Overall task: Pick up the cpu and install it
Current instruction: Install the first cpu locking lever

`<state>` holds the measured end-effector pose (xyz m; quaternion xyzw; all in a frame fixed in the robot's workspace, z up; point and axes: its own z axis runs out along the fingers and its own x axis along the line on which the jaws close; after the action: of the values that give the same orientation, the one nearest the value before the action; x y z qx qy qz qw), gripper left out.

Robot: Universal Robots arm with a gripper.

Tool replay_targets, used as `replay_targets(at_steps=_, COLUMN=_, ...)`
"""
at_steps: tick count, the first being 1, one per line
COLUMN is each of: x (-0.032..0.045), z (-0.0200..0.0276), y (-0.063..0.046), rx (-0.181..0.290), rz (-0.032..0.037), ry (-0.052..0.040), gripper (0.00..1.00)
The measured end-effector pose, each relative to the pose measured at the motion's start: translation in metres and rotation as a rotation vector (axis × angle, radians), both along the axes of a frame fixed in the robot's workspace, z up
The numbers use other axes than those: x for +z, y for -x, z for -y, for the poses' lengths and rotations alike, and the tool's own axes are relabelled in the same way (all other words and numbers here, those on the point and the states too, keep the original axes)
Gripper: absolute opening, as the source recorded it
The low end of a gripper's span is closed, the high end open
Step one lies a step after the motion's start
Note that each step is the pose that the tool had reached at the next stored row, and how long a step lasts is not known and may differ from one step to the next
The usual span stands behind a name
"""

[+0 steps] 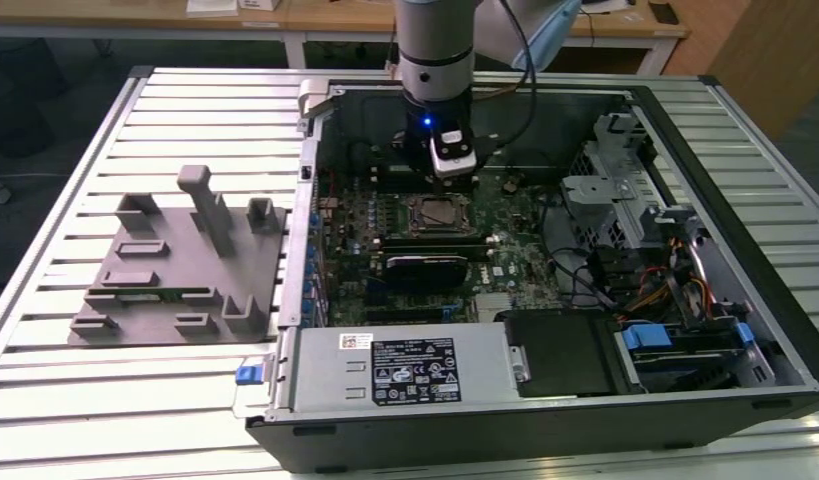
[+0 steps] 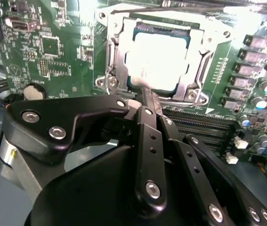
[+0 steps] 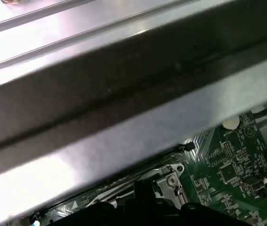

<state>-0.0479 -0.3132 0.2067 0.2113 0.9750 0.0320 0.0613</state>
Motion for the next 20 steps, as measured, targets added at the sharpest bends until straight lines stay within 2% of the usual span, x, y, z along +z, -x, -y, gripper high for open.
replay_targets(at_steps=9, x=-0.0002, z=0.0157, y=0.000, rx=0.000, rz=-0.0041, ry=0.0022, gripper=0.11)
replay_targets(at_steps=14, x=-0.0006, z=0.0222, y=0.000, rx=0.000, rz=-0.0093, ry=0.0092, gripper=0.11)
replay_targets(at_steps=17, x=-0.0010, z=0.0250, y=-0.001, rx=0.000, rz=-0.0141, ry=0.0186, gripper=0.11)
replay_targets(at_steps=20, x=-0.0013, z=0.0262, y=0.000, rx=0.000, rz=-0.0200, ry=0.0352, gripper=0.11)
